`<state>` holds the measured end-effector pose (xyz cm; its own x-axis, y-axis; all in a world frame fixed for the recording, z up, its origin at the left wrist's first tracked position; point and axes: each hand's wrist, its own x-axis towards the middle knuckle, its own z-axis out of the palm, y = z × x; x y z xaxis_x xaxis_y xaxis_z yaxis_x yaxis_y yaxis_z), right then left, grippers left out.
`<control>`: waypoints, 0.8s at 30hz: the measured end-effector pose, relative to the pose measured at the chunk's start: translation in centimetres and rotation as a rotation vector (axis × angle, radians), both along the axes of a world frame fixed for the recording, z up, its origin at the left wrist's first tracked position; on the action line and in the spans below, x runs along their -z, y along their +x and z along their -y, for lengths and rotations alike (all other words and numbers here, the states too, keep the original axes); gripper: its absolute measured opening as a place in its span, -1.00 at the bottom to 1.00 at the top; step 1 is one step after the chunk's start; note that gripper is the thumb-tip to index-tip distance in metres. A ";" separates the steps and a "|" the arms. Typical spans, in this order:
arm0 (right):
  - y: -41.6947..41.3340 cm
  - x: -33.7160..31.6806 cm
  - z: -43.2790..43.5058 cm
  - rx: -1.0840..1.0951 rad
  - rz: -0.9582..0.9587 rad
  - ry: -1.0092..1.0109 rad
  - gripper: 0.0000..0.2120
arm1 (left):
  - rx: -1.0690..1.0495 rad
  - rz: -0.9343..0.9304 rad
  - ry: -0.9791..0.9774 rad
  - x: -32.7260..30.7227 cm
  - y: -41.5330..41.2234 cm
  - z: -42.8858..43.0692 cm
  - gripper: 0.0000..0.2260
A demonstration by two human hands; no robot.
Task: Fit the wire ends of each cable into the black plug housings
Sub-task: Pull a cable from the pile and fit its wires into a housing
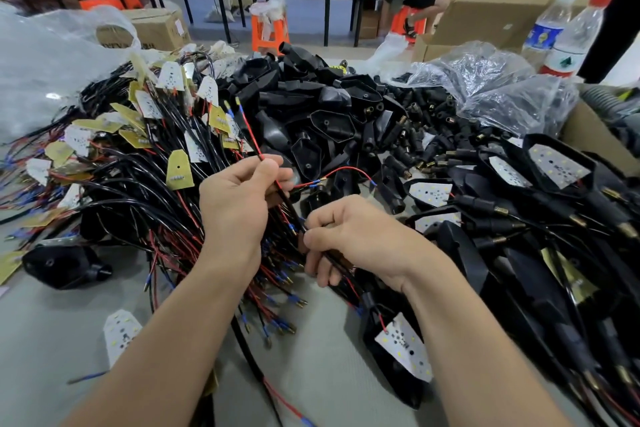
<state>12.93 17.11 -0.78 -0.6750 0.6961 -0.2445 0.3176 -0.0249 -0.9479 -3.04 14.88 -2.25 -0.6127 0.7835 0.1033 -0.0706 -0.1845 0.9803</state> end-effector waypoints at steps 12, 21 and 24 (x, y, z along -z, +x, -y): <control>3.2 -2.3 -5.6 0.747 0.301 0.722 -0.72 | -0.037 -0.481 -0.059 0.4 0.4 0.3 -0.73; 3.1 -4.4 -14.5 -0.041 1.246 0.762 -0.62 | -0.040 -0.523 -0.123 0.6 0.6 0.0 -0.69; 3.2 -2.9 -15.1 -0.099 1.282 0.867 -0.70 | -0.020 -0.525 -0.110 0.4 0.7 0.1 -0.80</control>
<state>16.11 32.23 2.09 -0.3861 0.8922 -0.2345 0.8669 0.4378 0.2384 -2.36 14.82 -2.70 -0.5157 0.7954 0.3183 0.4371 -0.0752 0.8963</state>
